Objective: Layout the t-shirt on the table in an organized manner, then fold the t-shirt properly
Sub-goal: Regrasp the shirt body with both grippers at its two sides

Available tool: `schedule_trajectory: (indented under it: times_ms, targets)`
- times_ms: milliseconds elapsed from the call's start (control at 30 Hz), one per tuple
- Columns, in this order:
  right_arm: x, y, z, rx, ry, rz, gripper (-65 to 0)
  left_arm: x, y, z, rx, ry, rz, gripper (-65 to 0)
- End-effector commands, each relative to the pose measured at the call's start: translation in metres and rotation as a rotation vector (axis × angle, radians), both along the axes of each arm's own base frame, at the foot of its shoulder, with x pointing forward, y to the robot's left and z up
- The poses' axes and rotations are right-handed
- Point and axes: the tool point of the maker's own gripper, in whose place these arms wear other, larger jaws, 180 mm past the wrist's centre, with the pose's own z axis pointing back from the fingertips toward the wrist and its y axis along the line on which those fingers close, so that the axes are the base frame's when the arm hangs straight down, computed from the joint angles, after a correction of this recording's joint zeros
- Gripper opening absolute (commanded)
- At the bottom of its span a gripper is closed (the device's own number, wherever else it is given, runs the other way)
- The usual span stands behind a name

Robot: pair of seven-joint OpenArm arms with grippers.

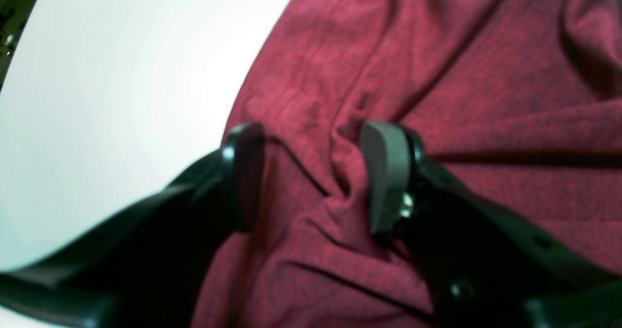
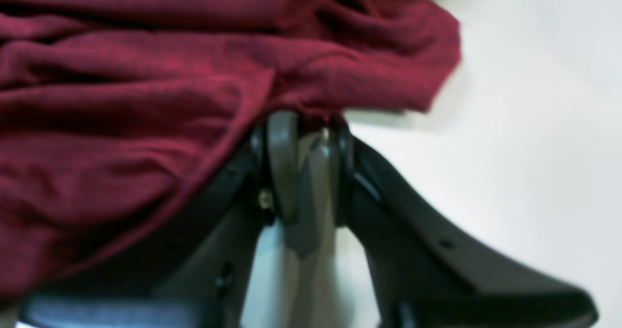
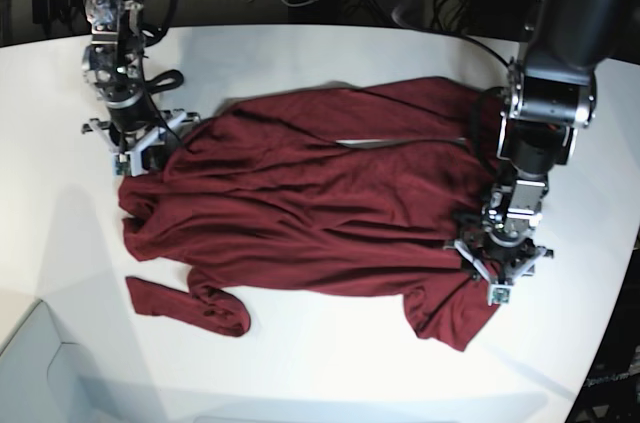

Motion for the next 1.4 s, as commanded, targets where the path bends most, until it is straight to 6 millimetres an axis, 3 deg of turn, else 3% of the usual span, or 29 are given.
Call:
schedule_trajectory:
  times_ms: [0, 167, 300, 467, 600, 767, 900, 1033, 1133, 1367]
  targets:
    - [-0.012, -0.019, -0.011, -0.059, 0.083, -0.018, -55.0, 0.001, 0.009, 0.003, 0.021, 0.028, 0.02, -33.8]
    - [-0.008, -0.054, 0.004, -0.093, 0.053, -0.085, -55.0, 0.023, 0.005, 0.036, 0.027, -0.069, -0.003, -33.8]
    - [0.0, -0.065, 0.036, -0.116, -0.03, -0.116, -55.0, 0.039, -0.006, 0.066, 0.022, -0.157, -0.029, -33.8]
    - [0.008, -0.026, 0.064, -0.087, -0.116, -0.056, -54.8, 0.048, -0.006, 0.101, -0.054, -0.28, 0.02, -33.8]
    - [0.013, 0.014, 0.062, -0.034, -0.124, 0.008, -54.8, 0.036, 0.0, 0.124, -0.125, -0.389, 0.085, -33.8]
    - [0.016, 0.051, 0.054, 0.024, -0.113, 0.061, -54.8, 0.006, -0.003, 0.13, -0.126, -0.364, 0.09, -33.8]
    - [0.012, 0.066, 0.033, 0.051, -0.062, 0.081, -54.9, -0.029, -0.026, 0.119, -0.146, -0.307, 0.068, -33.8]
    - [0.006, 0.063, 0.009, 0.057, 0.002, 0.07, -55.0, -0.057, -0.041, 0.103, -0.169, -0.246, 0.061, -33.8]
    - [-0.012, 0.05, -0.002, 0.024, 0.044, 0.076, -55.1, -0.07, -0.046, 0.096, -0.171, -0.232, 0.057, -33.8]
    - [-0.058, 0.043, 0.01, -0.025, 0.058, 0.111, -55.1, -0.077, -0.046, 0.088, -0.17, -0.211, 0.059, -33.8]
